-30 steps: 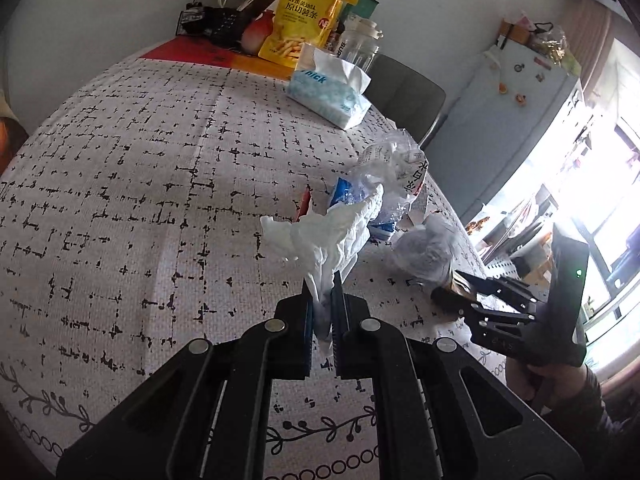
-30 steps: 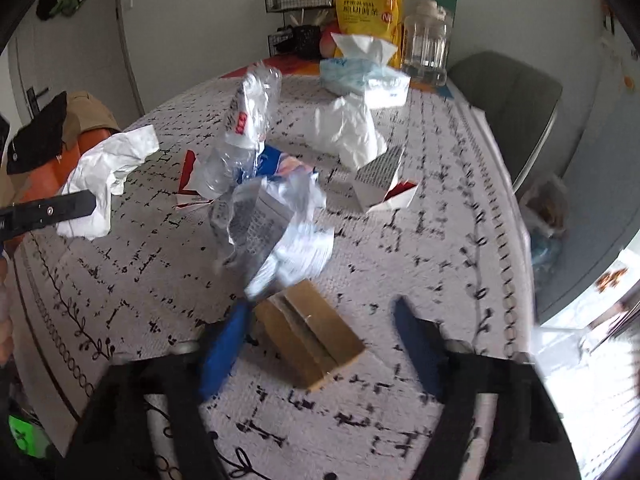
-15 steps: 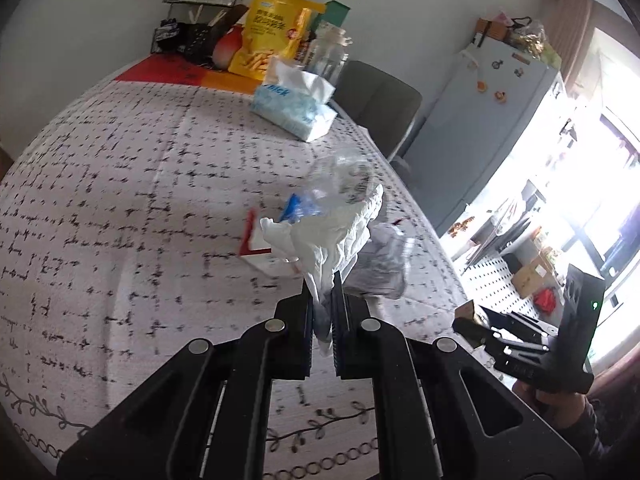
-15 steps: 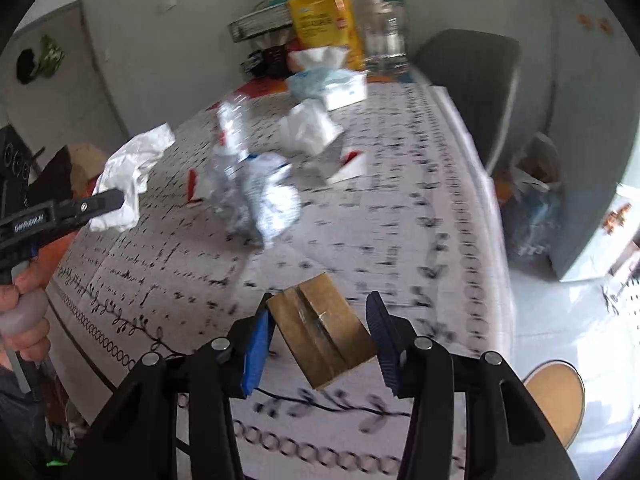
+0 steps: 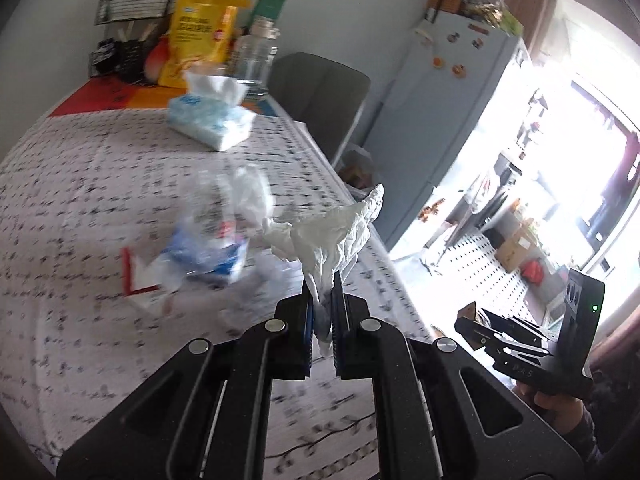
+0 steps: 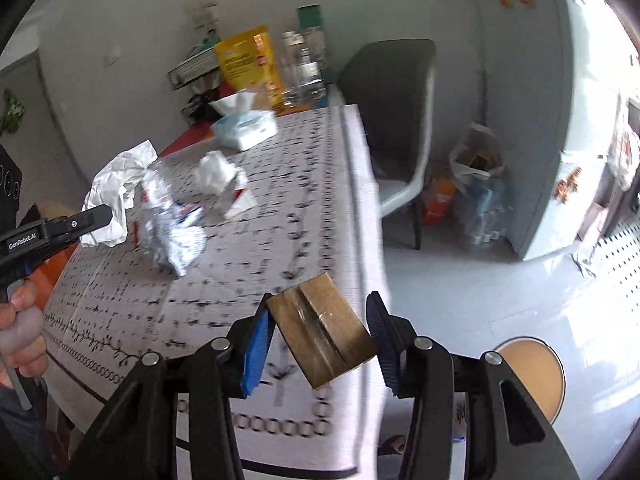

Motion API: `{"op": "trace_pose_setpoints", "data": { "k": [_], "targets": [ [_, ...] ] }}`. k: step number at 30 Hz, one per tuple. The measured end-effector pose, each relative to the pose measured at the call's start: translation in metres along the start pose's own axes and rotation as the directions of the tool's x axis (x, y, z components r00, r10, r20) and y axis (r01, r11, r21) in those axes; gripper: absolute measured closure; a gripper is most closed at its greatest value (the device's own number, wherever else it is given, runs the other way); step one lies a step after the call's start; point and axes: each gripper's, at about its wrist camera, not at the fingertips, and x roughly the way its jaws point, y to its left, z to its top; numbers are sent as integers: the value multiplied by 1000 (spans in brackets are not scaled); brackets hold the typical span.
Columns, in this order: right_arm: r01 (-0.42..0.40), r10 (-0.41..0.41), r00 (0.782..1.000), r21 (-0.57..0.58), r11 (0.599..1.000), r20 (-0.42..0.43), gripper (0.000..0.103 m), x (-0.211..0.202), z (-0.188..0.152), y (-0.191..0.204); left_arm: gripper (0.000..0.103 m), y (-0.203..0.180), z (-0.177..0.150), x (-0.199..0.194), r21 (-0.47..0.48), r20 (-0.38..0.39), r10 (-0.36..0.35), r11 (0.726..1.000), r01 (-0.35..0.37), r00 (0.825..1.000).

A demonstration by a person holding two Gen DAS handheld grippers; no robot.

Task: Collect trash
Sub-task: 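Carry the tissue and brown box over the trash bin with both grippers, then open the right gripper then the left gripper to drop both items into the bin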

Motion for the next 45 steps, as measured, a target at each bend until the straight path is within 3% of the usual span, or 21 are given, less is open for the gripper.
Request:
{"op": "trace_pose_setpoints", "data": {
  "k": [10, 21, 24, 32, 42, 45],
  "targets": [
    [115, -116, 993, 47, 992, 25, 57, -28, 7, -54, 95, -71, 13, 50, 62, -25, -96, 993, 98, 995],
    [259, -264, 964, 173, 950, 9, 57, -51, -12, -136, 95, -162, 4, 136, 126, -163, -187, 970, 209, 969],
    [291, -297, 955, 224, 930, -8, 57, -47, -20, -159, 95, -186, 0, 158, 136, -211, -218, 959, 250, 953],
    [312, -335, 942, 388, 867, -9, 57, -33, -45, -218, 95, -221, -24, 223, 148, -339, -180, 959, 241, 923],
    [353, -355, 931, 448, 821, -84, 56, 13, -80, -275, 95, -251, -59, 293, 158, -472, -125, 962, 224, 873],
    [387, -387, 916, 486, 784, -107, 33, 19, -92, -298, 95, -266, -77, 307, 159, -517, -126, 958, 240, 847]
  ]
}}
